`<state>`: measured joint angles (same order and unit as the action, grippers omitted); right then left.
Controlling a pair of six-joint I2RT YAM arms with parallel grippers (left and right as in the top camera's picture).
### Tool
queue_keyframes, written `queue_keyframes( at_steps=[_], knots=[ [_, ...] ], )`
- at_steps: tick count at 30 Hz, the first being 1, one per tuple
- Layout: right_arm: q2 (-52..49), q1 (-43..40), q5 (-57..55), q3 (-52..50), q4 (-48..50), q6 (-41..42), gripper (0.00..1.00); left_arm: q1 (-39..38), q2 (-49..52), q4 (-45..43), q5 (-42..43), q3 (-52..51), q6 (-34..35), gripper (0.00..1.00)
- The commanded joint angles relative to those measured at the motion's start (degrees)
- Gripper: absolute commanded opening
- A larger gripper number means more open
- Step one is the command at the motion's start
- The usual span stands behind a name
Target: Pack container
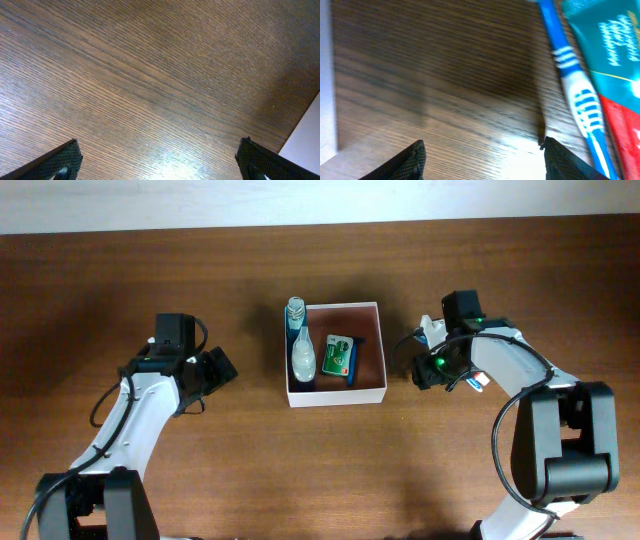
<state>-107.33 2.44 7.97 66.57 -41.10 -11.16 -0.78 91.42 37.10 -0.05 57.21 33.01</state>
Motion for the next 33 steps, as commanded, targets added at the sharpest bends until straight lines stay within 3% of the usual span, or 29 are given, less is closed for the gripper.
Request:
queue_keyframes(
  at_steps=[1,20,33],
  knots=[
    [-0.4,-0.3,5.5,1.0,0.0,-5.1,0.68,0.1,0.2,0.0,-0.4,-0.2,-0.3,1.00],
    [0.3,-0.3,1.7,1.1,9.0,-5.1,0.68,0.1,0.2,0.0,-0.4,-0.2,-0.3,1.00],
    [0.3,-0.3,-6.1,1.0,9.8,-5.1,0.70,0.1,0.2,0.0,-0.4,-0.2,-0.3,1.00]
  ],
)
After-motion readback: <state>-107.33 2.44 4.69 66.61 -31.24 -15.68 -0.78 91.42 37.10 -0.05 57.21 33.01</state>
